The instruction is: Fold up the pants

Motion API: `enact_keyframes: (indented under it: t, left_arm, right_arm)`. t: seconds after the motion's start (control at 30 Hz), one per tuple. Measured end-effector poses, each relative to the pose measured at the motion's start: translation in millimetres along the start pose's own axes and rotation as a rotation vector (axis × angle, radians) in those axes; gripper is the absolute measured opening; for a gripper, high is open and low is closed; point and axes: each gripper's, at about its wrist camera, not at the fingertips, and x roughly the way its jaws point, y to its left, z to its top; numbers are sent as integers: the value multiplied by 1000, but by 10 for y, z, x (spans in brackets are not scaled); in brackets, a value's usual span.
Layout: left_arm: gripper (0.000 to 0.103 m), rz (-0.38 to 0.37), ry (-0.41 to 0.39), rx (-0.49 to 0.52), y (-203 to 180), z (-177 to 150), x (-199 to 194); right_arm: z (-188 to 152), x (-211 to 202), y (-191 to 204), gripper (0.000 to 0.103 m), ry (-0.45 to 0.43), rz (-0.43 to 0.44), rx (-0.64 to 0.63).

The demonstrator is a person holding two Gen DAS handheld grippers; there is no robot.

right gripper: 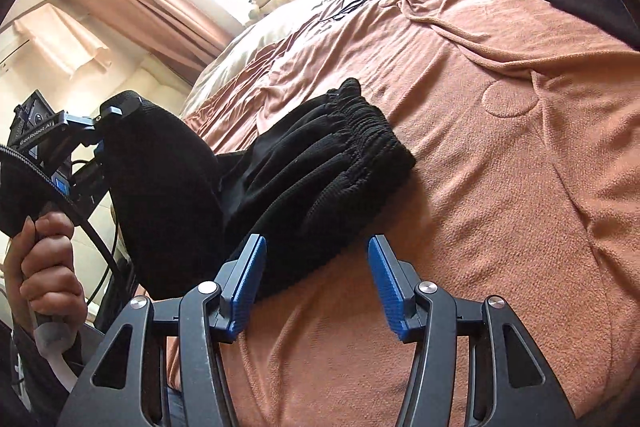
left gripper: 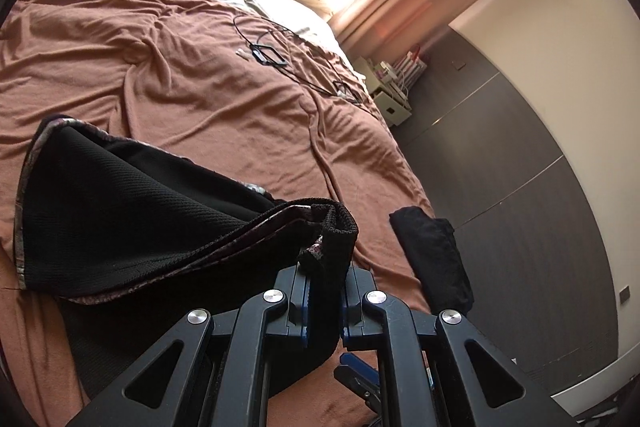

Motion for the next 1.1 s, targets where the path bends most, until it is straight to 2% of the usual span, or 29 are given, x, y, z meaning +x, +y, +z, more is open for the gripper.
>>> enact_keyframes:
  t: [0.3,0.67,0.73,0.8,0.87,0.9,1.1]
  left_arm:
    - [11,-8,118,23,-178,-327,483]
    - [13,0,203,6,-185,-562,814]
    - [24,-2,236,-10,-172,-576,878]
    - [56,-19,246,-15,-177,-589,872]
    - [76,3,233,2,-199,-591,815]
    - [80,14,223,9,-202,-593,778]
    - [81,51,183,-6,-45,-516,436]
  right_arm:
    - [-22,-169,-226,52,10,-7,87]
    - [-21,-226,-325,52,26,-17,126]
    - [-16,-229,-340,52,27,-15,128]
    - [-16,-225,-360,52,28,-15,133]
    - [-12,-225,-364,52,31,-9,139]
    - [-9,-218,-373,52,32,-5,139]
    - [-15,-200,-322,52,35,0,124]
